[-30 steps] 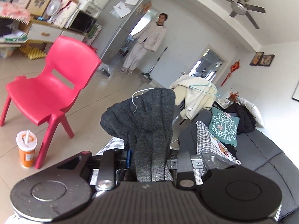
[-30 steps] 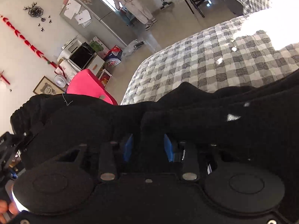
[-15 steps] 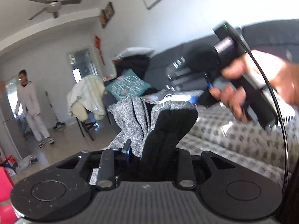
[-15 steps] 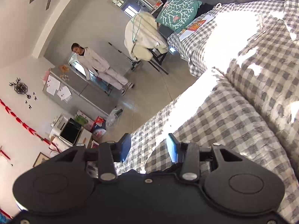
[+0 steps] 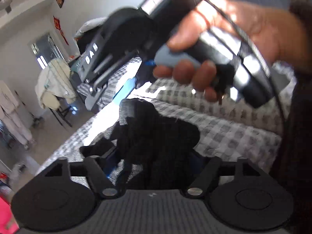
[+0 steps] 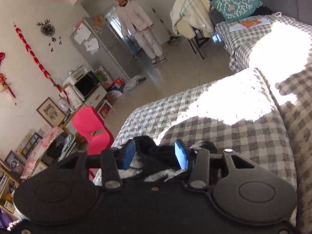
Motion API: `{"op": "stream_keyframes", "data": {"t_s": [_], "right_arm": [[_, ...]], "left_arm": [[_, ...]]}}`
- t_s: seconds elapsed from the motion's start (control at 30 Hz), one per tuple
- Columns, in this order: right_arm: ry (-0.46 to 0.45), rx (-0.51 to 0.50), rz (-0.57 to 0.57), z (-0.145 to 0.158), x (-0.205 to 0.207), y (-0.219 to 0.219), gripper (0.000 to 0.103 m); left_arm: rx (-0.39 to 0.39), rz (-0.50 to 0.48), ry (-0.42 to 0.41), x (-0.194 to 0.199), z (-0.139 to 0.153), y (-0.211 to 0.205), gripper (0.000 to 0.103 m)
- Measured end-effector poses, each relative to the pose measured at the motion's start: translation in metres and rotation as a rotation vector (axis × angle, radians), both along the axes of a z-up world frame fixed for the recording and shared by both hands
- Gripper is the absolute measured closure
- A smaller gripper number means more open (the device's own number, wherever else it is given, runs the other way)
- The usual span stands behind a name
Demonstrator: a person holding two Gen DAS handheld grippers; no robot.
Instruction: Fold clothes
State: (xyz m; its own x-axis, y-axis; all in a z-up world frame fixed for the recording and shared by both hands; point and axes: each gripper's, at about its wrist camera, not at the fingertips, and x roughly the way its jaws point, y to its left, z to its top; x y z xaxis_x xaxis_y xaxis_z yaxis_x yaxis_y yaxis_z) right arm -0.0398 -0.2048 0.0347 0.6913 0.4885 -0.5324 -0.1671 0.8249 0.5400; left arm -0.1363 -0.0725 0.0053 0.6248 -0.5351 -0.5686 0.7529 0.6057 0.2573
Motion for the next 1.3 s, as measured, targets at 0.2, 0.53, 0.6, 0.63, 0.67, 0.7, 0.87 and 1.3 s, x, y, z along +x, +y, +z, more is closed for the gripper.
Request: {"op": "stream_keyframes", "data": {"t_s": [0.2, 0.53, 0.6, 0.63, 0.67, 0.7, 0.87, 1.3], "right_arm": [[-0.008, -0.269, 0.074, -0.016, -0.009, 0.024, 0.062], [-0.104, -0.110, 0.131, 0.025, 0.010, 0.066, 0.062], [-0.097, -0.082, 0.163, 0.026, 0.022, 0.084, 0.062], [-0.095, -0.084, 0.174, 0.026, 0.028, 0.094, 0.062], [-0.087, -0.100, 0.173, 0.024, 0.035, 0.102, 0.062], [-0.073, -0.126, 0.160, 0.021, 0.042, 0.109, 0.062], [0.049, -0.103, 0.136, -0.004, 0.084, 0.112, 0.061], [-0.063, -0.378, 0.268, -0.013, 0.106, 0.171, 0.090]], "left_arm": [[-0.156, 0.013, 0.113, 0.031, 0.032, 0.063, 0.023], [-0.297, -0.004, 0.358, 0.071, -0.014, 0.131, 0.044], [-0.237, -0.022, 0.272, 0.049, -0.027, 0.115, 0.040], [-0.207, -0.025, 0.220, 0.040, -0.030, 0.107, 0.040], [-0.192, -0.019, 0.191, 0.036, -0.030, 0.102, 0.039], [-0.188, -0.012, 0.177, 0.035, -0.030, 0.100, 0.039], [-0.220, -0.011, 0.183, 0.041, -0.030, 0.103, 0.037], [-0.224, -0.067, 0.187, 0.066, -0.032, 0.098, 0.030]]}}
